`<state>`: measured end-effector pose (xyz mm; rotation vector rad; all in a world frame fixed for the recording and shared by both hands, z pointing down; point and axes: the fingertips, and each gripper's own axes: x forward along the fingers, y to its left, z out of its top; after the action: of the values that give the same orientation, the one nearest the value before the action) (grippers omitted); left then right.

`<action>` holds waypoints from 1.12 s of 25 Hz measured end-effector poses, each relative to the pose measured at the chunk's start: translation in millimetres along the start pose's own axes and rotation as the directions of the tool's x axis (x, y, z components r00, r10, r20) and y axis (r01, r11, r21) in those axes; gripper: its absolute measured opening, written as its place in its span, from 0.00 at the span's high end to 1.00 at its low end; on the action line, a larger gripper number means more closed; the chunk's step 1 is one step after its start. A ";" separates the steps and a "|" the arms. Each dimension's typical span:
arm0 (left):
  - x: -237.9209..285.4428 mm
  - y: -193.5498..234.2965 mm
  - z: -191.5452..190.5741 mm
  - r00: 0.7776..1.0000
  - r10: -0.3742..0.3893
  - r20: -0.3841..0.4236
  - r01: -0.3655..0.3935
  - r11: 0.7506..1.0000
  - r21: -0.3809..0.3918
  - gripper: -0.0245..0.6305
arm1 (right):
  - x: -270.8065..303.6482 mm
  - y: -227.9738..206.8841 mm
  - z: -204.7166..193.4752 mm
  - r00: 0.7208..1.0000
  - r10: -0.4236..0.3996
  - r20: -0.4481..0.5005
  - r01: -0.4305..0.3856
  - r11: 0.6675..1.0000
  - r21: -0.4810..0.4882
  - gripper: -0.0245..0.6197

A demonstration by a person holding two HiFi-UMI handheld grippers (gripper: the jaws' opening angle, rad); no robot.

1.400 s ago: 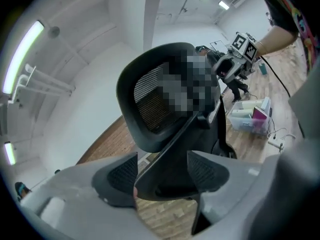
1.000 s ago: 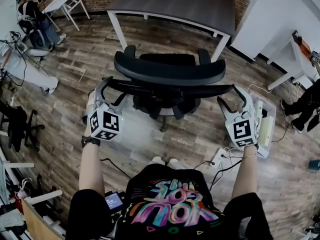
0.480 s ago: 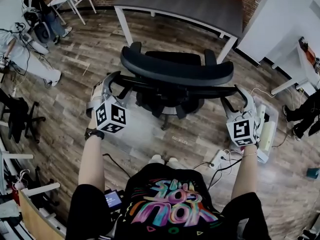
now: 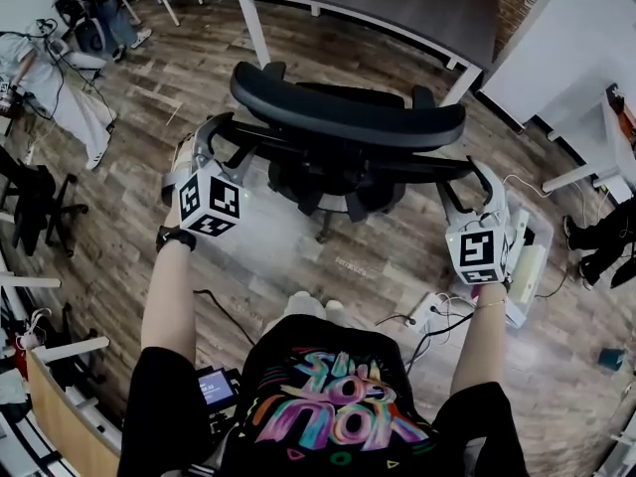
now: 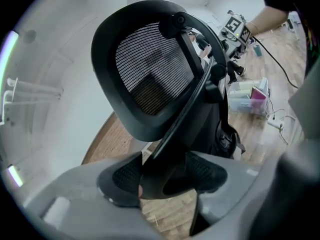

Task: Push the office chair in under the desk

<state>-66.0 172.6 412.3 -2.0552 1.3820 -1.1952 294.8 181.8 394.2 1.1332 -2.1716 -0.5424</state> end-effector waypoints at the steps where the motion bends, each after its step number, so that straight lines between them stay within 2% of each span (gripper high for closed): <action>1: 2.5 1.3 0.0 1.000 -0.002 -0.001 0.002 1.000 0.002 0.55 | 1.5 -1.4 0.4 1.000 -0.003 0.000 0.003 1.000 0.002 0.57; 13: 51.0 19.6 10.7 0.999 -0.016 0.042 0.015 1.000 0.023 0.55 | 33.8 -24.7 -6.3 1.000 -0.001 -0.024 0.002 0.999 0.037 0.57; 28: 134.9 73.7 15.8 0.994 -0.039 0.098 0.036 0.999 0.025 0.56 | 108.7 -58.8 -0.7 0.995 -0.026 -0.092 0.033 0.997 0.070 0.57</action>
<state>-73.8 18.3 409.9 -2.1033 1.2843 -1.1042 281.7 58.9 395.6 1.2063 -2.1139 -0.4211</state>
